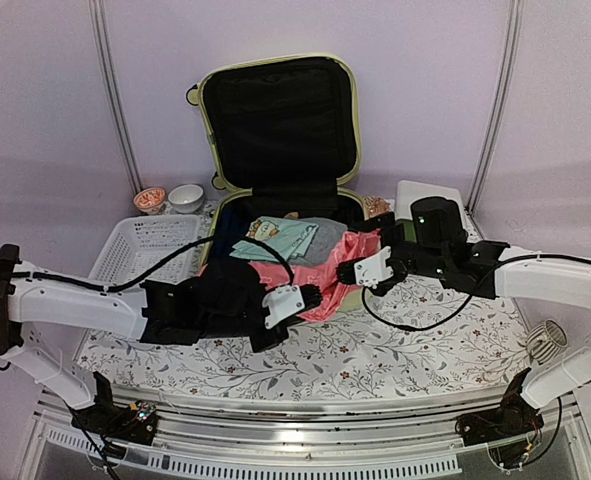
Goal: Open, take out, and arrange the luggage
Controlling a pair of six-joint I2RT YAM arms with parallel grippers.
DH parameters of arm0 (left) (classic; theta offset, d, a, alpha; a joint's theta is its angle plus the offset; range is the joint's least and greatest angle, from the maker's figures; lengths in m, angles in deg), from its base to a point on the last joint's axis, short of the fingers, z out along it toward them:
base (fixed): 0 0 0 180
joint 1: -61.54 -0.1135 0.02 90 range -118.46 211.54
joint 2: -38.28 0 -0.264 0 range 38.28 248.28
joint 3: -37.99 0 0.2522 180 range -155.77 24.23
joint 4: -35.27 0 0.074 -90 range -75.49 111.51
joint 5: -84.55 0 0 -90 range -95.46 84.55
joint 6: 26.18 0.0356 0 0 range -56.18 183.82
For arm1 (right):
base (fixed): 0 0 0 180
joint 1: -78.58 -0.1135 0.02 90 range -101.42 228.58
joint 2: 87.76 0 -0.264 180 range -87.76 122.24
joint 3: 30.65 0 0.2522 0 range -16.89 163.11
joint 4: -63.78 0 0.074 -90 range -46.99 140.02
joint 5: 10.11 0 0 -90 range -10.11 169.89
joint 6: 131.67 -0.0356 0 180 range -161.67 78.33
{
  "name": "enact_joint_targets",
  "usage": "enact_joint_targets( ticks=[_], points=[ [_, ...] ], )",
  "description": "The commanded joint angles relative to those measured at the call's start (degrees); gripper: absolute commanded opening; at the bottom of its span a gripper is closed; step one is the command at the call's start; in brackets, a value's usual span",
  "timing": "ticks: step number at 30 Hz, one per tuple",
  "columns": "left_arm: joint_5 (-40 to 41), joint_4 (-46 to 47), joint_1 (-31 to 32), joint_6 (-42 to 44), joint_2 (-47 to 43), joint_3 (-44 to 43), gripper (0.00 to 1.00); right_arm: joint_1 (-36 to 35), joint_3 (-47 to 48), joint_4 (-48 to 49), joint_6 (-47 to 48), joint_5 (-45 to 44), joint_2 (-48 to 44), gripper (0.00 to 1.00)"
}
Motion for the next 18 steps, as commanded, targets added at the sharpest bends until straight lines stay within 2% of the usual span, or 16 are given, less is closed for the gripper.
enact_joint_targets(
  ticks=[1, 7, 13, 14, 15, 18],
  points=[
    [0.9, -1.0, 1.7, -1.2, -1.7, 2.1, 0.00, -1.6, 4.0, -1.7, 5.1, -0.6, 1.3, 0.99],
    [2.3, -0.7, 2.1, -1.2, -2.4, 3.4, 0.00, -3.9, 12.6, -19.4, 5.3, -1.1, 6.6, 0.99],
    [3.9, -0.6, 2.4, -1.2, -4.5, 5.5, 0.00, -6.4, 17.6, -29.2, 4.5, -1.4, 9.2, 0.99],
    [4.6, -0.6, 2.4, -1.2, -5.0, 5.9, 0.00, -6.9, 18.8, -31.1, 4.2, -1.7, 9.9, 0.94],
    [5.0, -0.6, 2.4, -1.3, -5.4, 6.2, 0.00, -7.2, 19.4, -33.0, 4.0, -2.1, 10.4, 0.85],
    [6.5, 0.9, 2.5, -0.8, -7.2, 7.5, 0.00, -7.7, 19.2, -36.2, 1.7, -2.1, 10.0, 0.53]
  ],
)
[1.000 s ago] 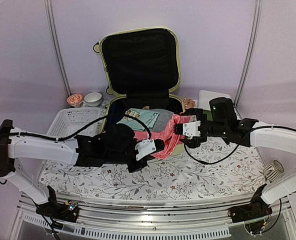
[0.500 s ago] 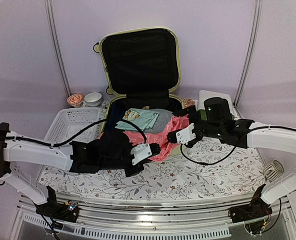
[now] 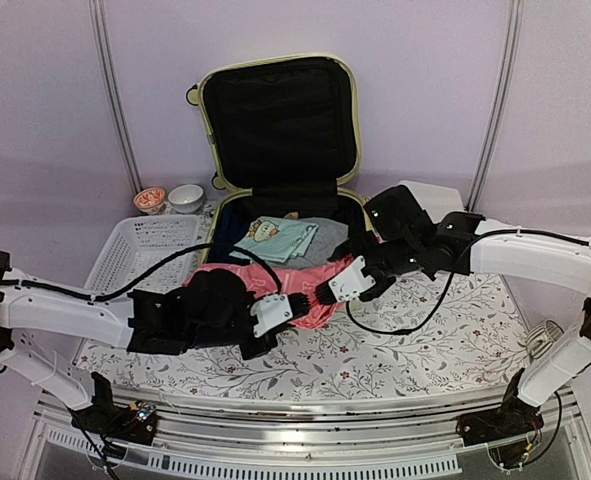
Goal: Open, take out, and arrange the luggage
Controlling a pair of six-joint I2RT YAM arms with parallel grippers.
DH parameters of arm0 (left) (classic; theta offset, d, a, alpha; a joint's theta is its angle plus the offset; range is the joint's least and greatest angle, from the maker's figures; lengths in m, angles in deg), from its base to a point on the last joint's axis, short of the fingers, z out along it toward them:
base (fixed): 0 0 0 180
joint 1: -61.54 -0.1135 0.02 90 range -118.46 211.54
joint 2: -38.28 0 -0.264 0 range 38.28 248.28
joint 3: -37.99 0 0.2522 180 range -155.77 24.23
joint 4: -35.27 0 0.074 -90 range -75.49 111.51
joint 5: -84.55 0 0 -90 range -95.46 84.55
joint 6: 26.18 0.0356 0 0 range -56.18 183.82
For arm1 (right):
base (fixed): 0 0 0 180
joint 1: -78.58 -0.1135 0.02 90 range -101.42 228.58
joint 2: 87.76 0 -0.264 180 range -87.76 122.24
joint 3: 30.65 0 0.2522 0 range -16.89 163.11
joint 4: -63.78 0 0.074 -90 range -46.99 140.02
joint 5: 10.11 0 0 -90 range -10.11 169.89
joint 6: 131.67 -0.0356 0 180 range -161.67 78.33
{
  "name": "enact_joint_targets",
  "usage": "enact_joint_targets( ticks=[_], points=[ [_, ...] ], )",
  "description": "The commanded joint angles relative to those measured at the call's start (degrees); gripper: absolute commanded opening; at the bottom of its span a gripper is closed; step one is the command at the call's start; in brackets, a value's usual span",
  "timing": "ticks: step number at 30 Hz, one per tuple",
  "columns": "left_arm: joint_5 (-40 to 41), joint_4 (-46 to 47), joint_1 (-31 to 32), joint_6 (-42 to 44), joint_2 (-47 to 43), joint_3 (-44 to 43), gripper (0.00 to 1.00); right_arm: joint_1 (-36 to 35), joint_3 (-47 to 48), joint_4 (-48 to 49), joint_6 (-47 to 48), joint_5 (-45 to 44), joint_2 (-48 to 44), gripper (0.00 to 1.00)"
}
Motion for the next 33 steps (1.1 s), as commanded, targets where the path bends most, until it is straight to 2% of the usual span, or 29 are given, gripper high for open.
enact_joint_targets(
  ticks=[1, 7, 8, 10, 12, 14, 15, 16, 24, 28, 33],
  points=[
    [3.8, 0.0, 0.9, -0.6, -3.3, 2.8, 0.00, -1.1, 0.3, -8.7, -3.8, 0.1, -0.6, 0.46],
    [6.5, 1.8, 0.8, -1.4, -5.0, 4.3, 0.00, -2.1, -8.6, -0.1, -6.9, 0.2, -9.2, 0.04],
    [7.0, 2.0, 0.8, -1.7, -4.9, 4.4, 0.04, -2.2, -9.8, 1.0, -7.9, 0.1, -10.3, 0.03],
    [8.1, 1.8, 0.8, -2.6, -4.8, 4.2, 0.27, -2.3, -11.4, 2.4, -9.2, 0.0, -11.9, 0.03],
    [10.1, 1.6, 0.8, -3.8, -4.8, 4.1, 0.59, -2.5, -12.4, 2.9, -10.5, 0.1, -12.7, 0.03],
    [13.3, 1.9, 0.7, -5.6, -5.2, 4.6, 0.78, -2.6, -12.7, 2.7, -12.3, 0.6, -12.8, 0.02],
    [14.0, 2.2, 0.7, -5.6, -5.5, 5.2, 0.94, -2.5, -12.9, 2.8, -13.5, 1.0, -13.0, 0.02],
    [15.1, 2.5, 0.7, -5.8, -5.8, 5.8, 0.98, -2.5, -13.1, 3.2, -14.0, 1.5, -13.3, 0.02],
    [18.4, 2.4, 0.0, -6.3, -12.7, 8.6, 0.98, -2.5, -12.6, 5.2, -16.7, 4.4, -14.0, 0.02],
    [18.3, 6.1, 0.1, -3.4, -17.8, 12.6, 0.98, -2.6, -10.8, 4.9, -18.8, 6.2, -13.1, 0.02],
    [21.0, 9.4, 0.1, -0.8, -20.0, 15.6, 0.98, -2.1, -8.4, 4.2, -21.4, 7.9, -11.8, 0.02]
  ],
)
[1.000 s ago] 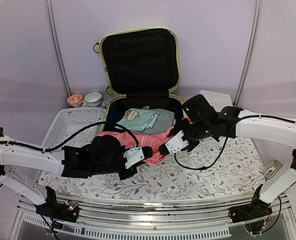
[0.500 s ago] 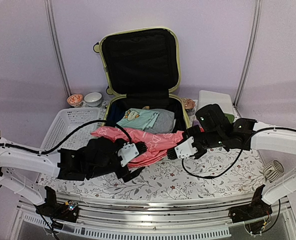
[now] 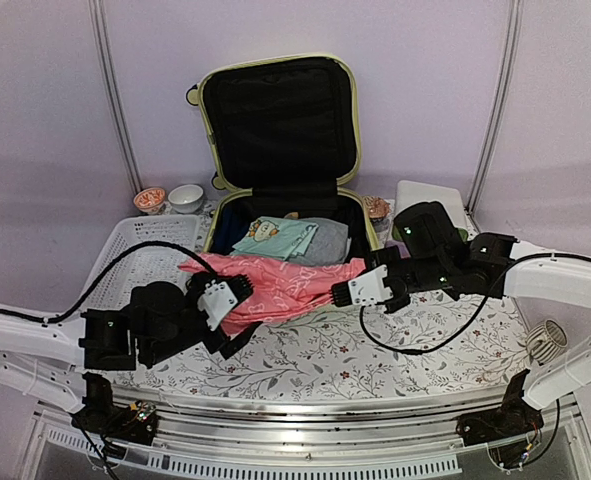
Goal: Open, take out, and arrange the luggage
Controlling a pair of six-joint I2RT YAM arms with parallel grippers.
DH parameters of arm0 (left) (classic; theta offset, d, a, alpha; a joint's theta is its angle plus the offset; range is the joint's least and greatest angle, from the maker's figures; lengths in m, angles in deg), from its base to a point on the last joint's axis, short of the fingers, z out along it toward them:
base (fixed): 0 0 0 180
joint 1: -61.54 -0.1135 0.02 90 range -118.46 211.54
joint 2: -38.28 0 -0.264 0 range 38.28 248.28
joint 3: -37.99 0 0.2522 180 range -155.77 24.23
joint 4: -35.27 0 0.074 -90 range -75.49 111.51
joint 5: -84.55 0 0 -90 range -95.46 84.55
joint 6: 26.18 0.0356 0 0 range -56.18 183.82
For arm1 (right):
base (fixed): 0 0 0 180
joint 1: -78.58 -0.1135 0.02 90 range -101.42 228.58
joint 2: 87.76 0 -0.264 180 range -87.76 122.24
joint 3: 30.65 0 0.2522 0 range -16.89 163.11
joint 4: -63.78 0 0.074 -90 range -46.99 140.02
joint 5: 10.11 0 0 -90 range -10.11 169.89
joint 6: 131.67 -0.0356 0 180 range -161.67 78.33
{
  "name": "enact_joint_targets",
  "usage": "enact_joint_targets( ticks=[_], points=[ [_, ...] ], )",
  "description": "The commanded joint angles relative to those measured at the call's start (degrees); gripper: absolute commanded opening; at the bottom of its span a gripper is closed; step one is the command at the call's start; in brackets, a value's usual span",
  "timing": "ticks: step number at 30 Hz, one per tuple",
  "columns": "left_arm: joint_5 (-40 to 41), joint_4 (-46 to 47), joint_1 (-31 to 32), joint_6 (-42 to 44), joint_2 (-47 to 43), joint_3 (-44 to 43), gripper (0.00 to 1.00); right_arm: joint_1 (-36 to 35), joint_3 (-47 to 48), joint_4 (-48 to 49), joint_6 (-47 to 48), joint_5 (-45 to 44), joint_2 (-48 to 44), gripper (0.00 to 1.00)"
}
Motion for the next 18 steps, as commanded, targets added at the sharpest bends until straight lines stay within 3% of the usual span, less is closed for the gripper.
enact_joint_targets(
  ticks=[1, 10, 18],
  points=[
    [4.5, 4.7, -0.3, 3.6, -1.1, 2.7, 0.98, -0.1, 3.7, 0.1, -3.9, 5.2, 0.1, 0.02],
    [9.3, 5.4, -1.9, 6.3, 3.6, 1.9, 0.98, 0.9, 4.9, -0.1, -5.7, 6.6, -0.1, 0.02],
    [7.9, 11.0, -2.0, 19.3, 7.2, -0.1, 0.98, 1.7, 4.8, -1.0, -6.3, 8.2, -0.2, 0.02]
  ],
)
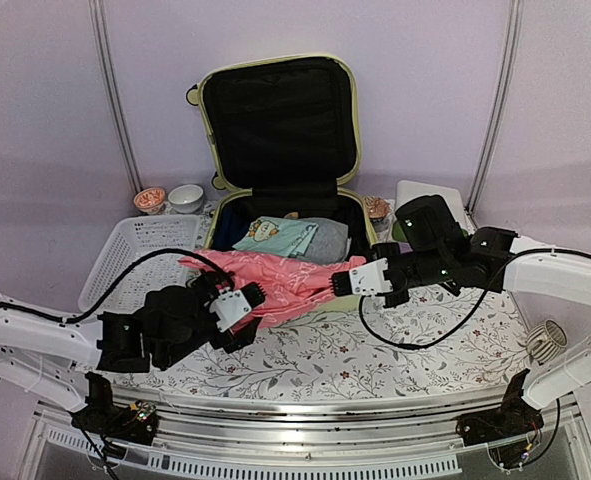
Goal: Open, take out, and arrange the luggage
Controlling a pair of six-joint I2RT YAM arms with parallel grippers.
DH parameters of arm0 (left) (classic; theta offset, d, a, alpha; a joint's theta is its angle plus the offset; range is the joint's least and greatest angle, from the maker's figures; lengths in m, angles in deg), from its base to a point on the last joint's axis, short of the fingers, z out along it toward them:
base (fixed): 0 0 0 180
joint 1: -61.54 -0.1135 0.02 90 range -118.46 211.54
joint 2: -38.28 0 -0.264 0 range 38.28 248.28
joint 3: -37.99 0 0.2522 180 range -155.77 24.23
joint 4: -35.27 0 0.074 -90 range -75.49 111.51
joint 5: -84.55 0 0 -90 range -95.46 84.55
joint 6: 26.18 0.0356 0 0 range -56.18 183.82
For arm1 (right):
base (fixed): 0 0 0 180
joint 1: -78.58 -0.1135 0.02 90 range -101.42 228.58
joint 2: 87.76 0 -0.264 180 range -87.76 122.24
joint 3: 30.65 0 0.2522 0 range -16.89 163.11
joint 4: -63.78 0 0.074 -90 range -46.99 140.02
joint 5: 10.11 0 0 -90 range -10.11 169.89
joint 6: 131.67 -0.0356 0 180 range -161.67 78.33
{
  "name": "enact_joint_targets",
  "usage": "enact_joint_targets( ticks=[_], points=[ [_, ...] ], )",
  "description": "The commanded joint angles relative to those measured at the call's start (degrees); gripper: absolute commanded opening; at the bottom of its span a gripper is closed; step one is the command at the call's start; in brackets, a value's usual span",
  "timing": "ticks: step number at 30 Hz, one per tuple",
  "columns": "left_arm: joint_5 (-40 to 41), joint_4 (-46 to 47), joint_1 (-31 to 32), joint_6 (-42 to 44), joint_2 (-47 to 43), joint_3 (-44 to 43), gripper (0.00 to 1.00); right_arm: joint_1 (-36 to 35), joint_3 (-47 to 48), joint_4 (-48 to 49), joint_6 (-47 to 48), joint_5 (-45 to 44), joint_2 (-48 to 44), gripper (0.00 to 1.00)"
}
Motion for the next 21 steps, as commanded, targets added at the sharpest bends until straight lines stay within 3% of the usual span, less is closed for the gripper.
enact_joint_targets(
  ticks=[1, 7, 9, 13, 18, 21],
  points=[
    [0.9, 3.9, -1.8, 10.1, 2.5, -2.8, 0.98, 0.3, 2.5, 0.0, -1.6, 4.4, -1.0, 0.02],
    [-4.8, 2.8, -7.1, 14.6, 5.0, -7.4, 0.98, 0.9, 1.9, -0.2, -1.7, 5.0, -1.4, 0.02],
    [-9.1, -1.2, -9.2, 15.3, 5.0, -9.7, 0.93, 1.1, 1.7, -0.3, -1.7, 5.1, -1.5, 0.02],
    [-15.0, -11.7, -12.0, 14.9, 5.6, -16.6, 0.47, 1.6, 1.3, -0.4, -1.8, 5.5, -1.9, 0.02],
    [-21.3, -26.5, -12.0, 13.4, 4.2, -24.6, 0.00, 2.8, 1.4, -0.2, -2.5, 5.3, -1.9, 0.02],
    [-19.7, -30.1, -11.9, 13.7, 2.5, -26.3, 0.00, 3.6, 2.6, 0.1, -4.2, 5.3, -1.1, 0.02]
  ],
)
